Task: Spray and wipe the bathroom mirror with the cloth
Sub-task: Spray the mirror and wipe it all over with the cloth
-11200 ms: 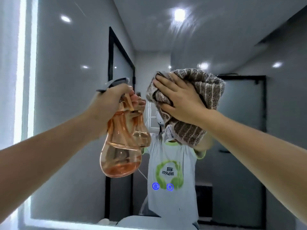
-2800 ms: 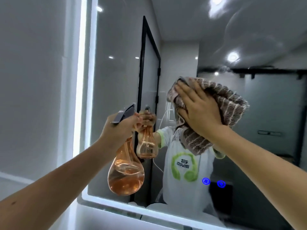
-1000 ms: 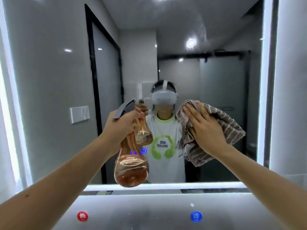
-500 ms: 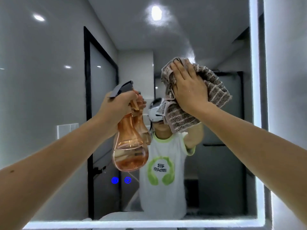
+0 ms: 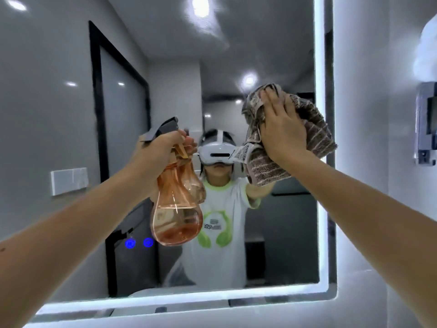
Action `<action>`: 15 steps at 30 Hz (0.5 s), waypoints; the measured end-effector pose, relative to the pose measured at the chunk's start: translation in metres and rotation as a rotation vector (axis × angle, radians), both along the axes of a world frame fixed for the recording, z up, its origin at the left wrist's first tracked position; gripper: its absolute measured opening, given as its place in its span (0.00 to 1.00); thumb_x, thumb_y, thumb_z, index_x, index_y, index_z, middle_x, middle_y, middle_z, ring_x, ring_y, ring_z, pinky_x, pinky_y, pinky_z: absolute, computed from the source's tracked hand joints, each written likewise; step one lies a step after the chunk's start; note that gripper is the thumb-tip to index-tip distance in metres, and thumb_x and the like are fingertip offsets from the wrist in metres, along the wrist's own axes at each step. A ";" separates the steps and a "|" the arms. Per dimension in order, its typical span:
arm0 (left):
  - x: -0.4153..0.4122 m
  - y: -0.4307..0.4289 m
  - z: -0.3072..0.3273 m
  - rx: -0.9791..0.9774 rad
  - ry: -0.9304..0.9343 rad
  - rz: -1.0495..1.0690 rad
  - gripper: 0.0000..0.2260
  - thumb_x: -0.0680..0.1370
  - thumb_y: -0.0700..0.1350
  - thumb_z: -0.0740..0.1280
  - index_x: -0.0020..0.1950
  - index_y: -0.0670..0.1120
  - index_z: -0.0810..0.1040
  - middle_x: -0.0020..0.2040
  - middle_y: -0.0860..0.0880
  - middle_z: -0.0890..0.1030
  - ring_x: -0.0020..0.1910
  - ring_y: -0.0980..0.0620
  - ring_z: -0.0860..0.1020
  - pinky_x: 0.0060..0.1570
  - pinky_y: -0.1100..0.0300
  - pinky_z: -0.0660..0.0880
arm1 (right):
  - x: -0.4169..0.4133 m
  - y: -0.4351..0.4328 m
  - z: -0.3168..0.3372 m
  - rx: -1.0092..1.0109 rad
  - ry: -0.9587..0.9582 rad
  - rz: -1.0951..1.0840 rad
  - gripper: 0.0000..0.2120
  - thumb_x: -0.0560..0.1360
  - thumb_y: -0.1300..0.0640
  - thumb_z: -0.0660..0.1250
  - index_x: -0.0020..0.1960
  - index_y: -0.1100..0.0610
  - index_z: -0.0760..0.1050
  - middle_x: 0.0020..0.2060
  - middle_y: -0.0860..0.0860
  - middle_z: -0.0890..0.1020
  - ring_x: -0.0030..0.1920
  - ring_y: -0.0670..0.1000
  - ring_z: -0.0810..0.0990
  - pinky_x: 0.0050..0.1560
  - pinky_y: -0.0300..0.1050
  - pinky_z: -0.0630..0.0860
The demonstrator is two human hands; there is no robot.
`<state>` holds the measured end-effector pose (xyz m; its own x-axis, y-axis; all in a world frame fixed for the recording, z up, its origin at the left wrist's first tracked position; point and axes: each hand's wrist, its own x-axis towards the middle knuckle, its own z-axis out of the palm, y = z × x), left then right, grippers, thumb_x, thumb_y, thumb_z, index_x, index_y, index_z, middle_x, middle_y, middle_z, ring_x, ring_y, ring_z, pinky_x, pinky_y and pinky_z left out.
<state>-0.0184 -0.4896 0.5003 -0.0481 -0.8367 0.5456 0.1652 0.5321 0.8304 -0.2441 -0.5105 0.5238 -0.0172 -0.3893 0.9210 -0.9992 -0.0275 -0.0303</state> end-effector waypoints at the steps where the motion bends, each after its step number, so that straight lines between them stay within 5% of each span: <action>1: -0.005 0.005 -0.008 0.015 -0.001 -0.003 0.06 0.74 0.39 0.62 0.40 0.46 0.78 0.36 0.51 0.82 0.28 0.59 0.80 0.27 0.67 0.74 | -0.003 0.003 -0.016 0.032 -0.007 -0.010 0.26 0.80 0.58 0.50 0.75 0.54 0.44 0.76 0.50 0.49 0.75 0.56 0.45 0.73 0.51 0.50; 5: -0.015 0.021 -0.041 0.009 -0.028 0.032 0.10 0.74 0.38 0.62 0.36 0.47 0.78 0.30 0.53 0.82 0.29 0.60 0.79 0.30 0.68 0.74 | -0.008 0.019 -0.080 0.186 -0.011 -0.028 0.29 0.79 0.59 0.52 0.75 0.55 0.41 0.76 0.49 0.46 0.74 0.57 0.45 0.72 0.55 0.53; 15: -0.011 0.066 -0.089 0.067 -0.096 0.129 0.08 0.74 0.39 0.63 0.37 0.47 0.78 0.42 0.45 0.81 0.43 0.49 0.79 0.40 0.60 0.74 | -0.005 0.063 -0.200 0.460 -0.058 0.094 0.28 0.77 0.63 0.58 0.74 0.62 0.50 0.74 0.57 0.56 0.72 0.64 0.52 0.71 0.57 0.55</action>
